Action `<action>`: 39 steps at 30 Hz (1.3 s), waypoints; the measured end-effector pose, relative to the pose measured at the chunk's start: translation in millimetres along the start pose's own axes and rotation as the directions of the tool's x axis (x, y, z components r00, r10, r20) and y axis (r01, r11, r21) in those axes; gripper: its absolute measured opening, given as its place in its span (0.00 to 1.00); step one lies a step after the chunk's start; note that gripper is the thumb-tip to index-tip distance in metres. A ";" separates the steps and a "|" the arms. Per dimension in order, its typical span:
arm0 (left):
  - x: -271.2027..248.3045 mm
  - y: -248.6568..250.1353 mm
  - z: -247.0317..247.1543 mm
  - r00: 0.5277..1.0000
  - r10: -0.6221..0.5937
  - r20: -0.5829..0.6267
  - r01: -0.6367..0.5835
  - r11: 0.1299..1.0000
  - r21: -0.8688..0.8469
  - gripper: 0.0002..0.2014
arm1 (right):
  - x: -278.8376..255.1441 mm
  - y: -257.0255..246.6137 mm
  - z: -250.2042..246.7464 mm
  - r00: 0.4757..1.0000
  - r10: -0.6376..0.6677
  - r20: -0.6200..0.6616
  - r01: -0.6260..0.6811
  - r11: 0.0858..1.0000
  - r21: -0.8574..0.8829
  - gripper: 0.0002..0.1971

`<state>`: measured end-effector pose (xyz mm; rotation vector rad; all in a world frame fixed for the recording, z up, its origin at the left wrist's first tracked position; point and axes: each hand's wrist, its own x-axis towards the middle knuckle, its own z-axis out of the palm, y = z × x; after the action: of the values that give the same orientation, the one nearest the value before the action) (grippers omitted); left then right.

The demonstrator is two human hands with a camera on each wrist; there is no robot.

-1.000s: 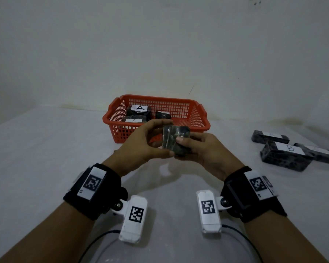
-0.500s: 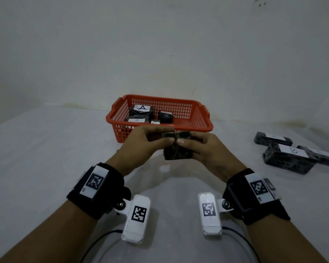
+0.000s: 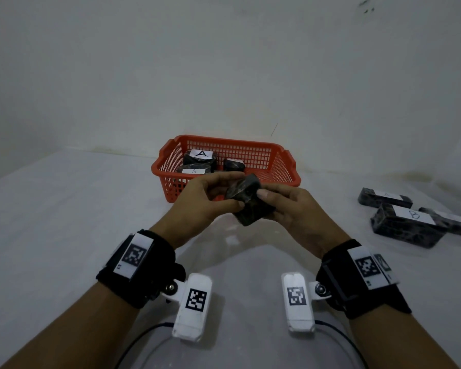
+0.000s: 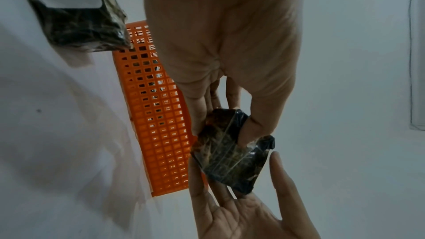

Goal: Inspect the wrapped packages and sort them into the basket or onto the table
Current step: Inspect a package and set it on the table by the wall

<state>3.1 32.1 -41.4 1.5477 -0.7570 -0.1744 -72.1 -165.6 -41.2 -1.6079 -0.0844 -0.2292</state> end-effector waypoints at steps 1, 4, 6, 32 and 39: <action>0.1 -0.2 -0.2 1.000 0.003 -0.001 -0.003 1.000 -0.008 0.27 | -0.3 -0.2 0.9 1.000 0.022 0.007 -0.022 1.000 0.014 0.17; 0.3 -2.1 -1.7 1.000 0.010 0.003 -0.010 0.999 -0.033 0.27 | -1.3 0.3 4.9 0.995 0.093 0.042 -0.096 0.992 0.080 0.15; 0.1 -2.2 -1.7 1.000 0.004 0.006 -0.004 0.998 -0.066 0.28 | -1.5 0.4 6.9 0.988 0.148 0.048 -0.154 0.978 0.139 0.18; -0.1 1.0 -3.8 0.997 -0.073 0.032 0.073 0.997 0.010 0.25 | 2.0 6.5 -1.6 0.999 -0.020 -0.045 0.021 1.000 0.016 0.24; -1.3 -2.6 -4.5 0.996 -0.011 0.090 0.005 0.998 0.067 0.34 | -1.4 -0.3 2.7 0.990 0.139 0.010 -0.139 0.987 0.077 0.17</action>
<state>5.4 36.4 -43.6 1.6151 -0.8346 -0.2281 -73.3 -162.7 -41.3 -1.5298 0.0149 -0.1127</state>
